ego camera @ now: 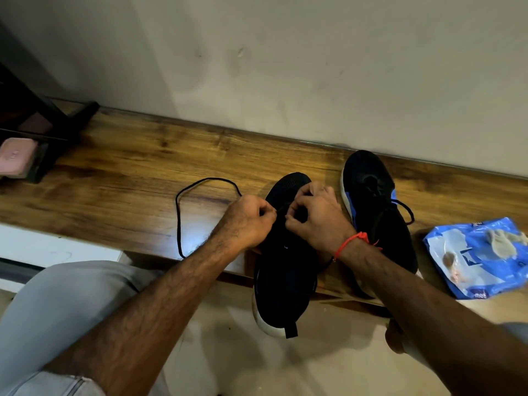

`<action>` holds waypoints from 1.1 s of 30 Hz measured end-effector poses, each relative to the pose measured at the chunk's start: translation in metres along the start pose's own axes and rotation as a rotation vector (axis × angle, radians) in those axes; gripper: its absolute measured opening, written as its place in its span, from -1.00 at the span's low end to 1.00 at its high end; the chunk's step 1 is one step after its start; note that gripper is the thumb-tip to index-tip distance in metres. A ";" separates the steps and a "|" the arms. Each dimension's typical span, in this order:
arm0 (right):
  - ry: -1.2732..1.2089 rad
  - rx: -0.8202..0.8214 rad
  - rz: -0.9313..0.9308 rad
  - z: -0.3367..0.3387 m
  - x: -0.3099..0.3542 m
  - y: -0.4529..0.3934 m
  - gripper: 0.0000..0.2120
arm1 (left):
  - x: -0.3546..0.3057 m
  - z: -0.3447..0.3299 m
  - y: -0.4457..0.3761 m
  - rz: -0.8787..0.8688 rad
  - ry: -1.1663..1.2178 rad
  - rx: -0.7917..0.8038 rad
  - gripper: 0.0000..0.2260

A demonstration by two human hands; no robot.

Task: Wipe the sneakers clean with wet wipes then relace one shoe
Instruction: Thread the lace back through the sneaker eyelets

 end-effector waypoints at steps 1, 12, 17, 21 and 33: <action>0.004 -0.002 -0.002 0.000 0.000 0.000 -0.90 | 0.000 0.000 0.000 -0.003 0.002 0.002 -0.85; -0.093 0.058 0.020 -0.002 0.000 0.002 -0.95 | -0.002 0.001 0.002 -0.009 -0.002 0.008 -0.84; -0.093 0.115 0.043 0.000 0.002 0.003 -0.93 | -0.003 0.000 0.003 0.005 -0.009 0.020 -0.84; -0.051 0.074 0.006 -0.001 -0.001 0.000 -0.94 | -0.004 -0.001 0.003 0.005 -0.013 0.026 -0.84; -0.111 0.045 -0.066 -0.007 -0.017 -0.004 -0.93 | 0.008 -0.015 0.017 0.215 0.267 0.261 -0.84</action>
Point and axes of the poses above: each hand's wrist, its own y-axis away from the middle knuckle, its own z-axis out of the back of the hand, x = y × z, the point moved 8 cm from there along -y, towards the middle knuckle, and after that the axes turned 6 degrees about -z, right-handed, at the moved point
